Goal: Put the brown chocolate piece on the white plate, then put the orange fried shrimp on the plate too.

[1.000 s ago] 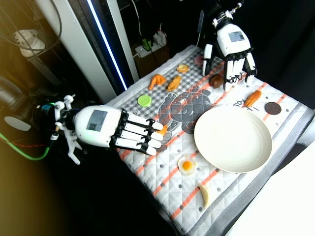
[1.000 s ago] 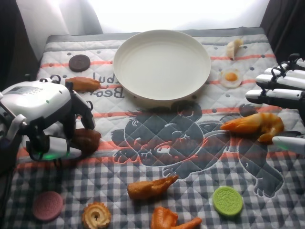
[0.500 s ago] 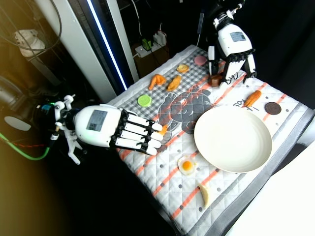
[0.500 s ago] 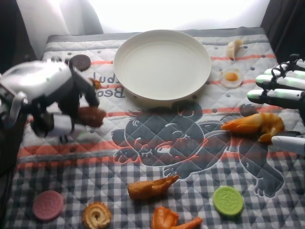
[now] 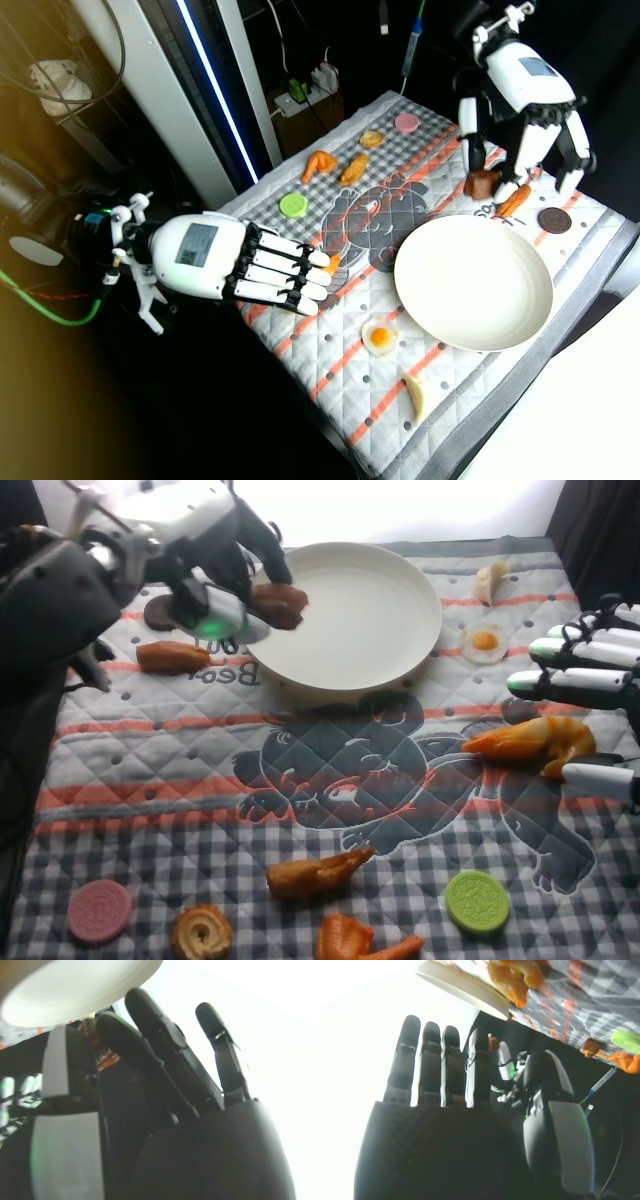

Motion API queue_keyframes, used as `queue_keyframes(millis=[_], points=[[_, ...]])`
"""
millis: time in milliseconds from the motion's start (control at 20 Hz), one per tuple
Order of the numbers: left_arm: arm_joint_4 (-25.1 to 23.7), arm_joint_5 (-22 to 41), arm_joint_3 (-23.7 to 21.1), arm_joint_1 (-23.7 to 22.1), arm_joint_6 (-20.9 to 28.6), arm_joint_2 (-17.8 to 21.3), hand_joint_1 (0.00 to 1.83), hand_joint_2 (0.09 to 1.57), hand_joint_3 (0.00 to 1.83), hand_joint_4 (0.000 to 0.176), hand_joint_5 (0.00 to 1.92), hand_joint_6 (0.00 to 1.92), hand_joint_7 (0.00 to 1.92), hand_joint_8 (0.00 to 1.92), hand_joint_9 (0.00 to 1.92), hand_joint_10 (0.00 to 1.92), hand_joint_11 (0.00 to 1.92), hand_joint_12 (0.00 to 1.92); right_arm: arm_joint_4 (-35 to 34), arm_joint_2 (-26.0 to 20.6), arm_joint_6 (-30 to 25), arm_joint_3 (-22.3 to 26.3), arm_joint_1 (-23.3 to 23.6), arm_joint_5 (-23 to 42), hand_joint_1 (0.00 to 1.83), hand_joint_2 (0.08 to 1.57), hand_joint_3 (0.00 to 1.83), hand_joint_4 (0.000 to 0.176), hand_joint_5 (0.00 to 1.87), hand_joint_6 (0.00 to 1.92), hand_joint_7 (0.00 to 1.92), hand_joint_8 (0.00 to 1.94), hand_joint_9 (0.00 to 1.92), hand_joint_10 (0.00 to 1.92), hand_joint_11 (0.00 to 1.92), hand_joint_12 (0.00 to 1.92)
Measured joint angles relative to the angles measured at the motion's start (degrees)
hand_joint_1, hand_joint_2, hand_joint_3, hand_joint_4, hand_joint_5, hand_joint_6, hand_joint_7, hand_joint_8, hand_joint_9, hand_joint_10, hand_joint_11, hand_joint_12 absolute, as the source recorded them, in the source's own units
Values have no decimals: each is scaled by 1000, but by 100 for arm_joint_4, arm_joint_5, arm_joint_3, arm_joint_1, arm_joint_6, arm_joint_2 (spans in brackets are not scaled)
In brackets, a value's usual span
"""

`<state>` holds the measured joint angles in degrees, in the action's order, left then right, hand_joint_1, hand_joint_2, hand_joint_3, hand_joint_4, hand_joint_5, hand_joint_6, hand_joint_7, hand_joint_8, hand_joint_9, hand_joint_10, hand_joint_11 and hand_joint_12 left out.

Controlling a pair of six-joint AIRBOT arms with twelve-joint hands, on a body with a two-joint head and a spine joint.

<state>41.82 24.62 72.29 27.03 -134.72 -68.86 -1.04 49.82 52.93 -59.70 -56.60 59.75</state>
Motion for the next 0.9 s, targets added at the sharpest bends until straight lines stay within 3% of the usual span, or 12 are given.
queue_keyframes(millis=[50, 100, 150, 200, 250, 400, 500, 600, 650, 700, 800, 900], points=[[74, -179, 149, -37, 7, -133, 1279, 1065, 0, 0, 1049, 638, 1162, 890, 1187, 5, 157, 1216, 31, 15, 0, -7, 31, -4, 416, 1306, 0, 107, 395, 1, 312, 3, 258, 3, 0, 676], [140, -334, 271, -85, -2, -249, 1025, 982, 0, 13, 891, 224, 1022, 360, 1053, 0, 112, 1359, 24, 42, -2, -24, 39, 13, 420, 1308, 1, 103, 392, 0, 314, 4, 258, 3, 0, 677], [173, -398, 299, -109, -7, -284, 953, 941, 0, 47, 779, 56, 939, 113, 934, 0, 75, 1353, 20, 44, 0, -31, 61, 15, 438, 1313, 2, 96, 389, 0, 316, 3, 257, 2, 0, 665], [177, -411, 299, -122, 0, -284, 907, 904, 0, 149, 418, 10, 585, 22, 624, 0, 14, 1145, 2, 50, 0, -37, 76, -2, 416, 1313, 1, 105, 386, 0, 316, 2, 268, 5, 22, 678], [197, -426, 299, -162, 2, -282, 809, 871, 0, 171, 241, 1, 394, 4, 451, 0, 2, 965, -9, 50, 0, -44, 81, 7, 412, 1315, 2, 102, 392, 3, 322, 4, 278, 8, 32, 684], [236, -267, 192, -160, 7, -223, 767, 848, 0, 176, 11, 1, 86, 0, 150, 0, 0, 543, -2, 103, 0, -59, 109, 4, 459, 1310, 0, 89, 406, 0, 356, 0, 300, 0, 27, 736], [-94, 63, -291, 57, 278, 87, 822, 855, 1, 176, 0, 0, 46, 0, 103, 1, 0, 422, 20, 166, 0, -120, 146, 4, 510, 1304, 0, 118, 386, 0, 352, 0, 296, 0, 4, 712], [-411, 260, -686, 348, 737, 404, 870, 844, 0, 176, 0, 0, 47, 1, 93, 0, 0, 387, -2, 201, -2, -173, 149, 2, 573, 1290, 0, 116, 392, 3, 358, 2, 310, 4, 1, 716], [-658, 374, -896, 533, 1143, 595, 861, 847, 0, 176, 0, 0, 42, 0, 85, 0, 0, 363, -13, 212, 0, -190, 168, -17, 586, 1285, 0, 104, 398, 4, 362, 3, 308, 3, 0, 710], [-852, 479, -1049, 675, 1480, 756, 942, 840, 0, 176, 0, 0, 37, 0, 88, 2, 10, 366, -7, 227, -2, -214, 203, -59, 624, 1260, 0, 71, 426, 1, 385, 1, 338, 3, 13, 766], [-1263, 855, -1325, 949, 2212, 1032, 926, 828, 0, 176, 0, 0, 21, 0, 57, 1, 1, 310, -68, 354, 0, -345, 291, -149, 595, 1225, 0, 57, 465, 5, 409, 4, 369, 5, 35, 830], [-1510, 1244, -1648, 1137, 2437, 1283, 916, 814, 0, 173, 25, 2, 67, 2, 105, 6, 0, 301, -105, 450, -2, -444, 291, -330, 672, 1204, 0, 25, 489, 2, 435, 2, 397, 4, 13, 888]])
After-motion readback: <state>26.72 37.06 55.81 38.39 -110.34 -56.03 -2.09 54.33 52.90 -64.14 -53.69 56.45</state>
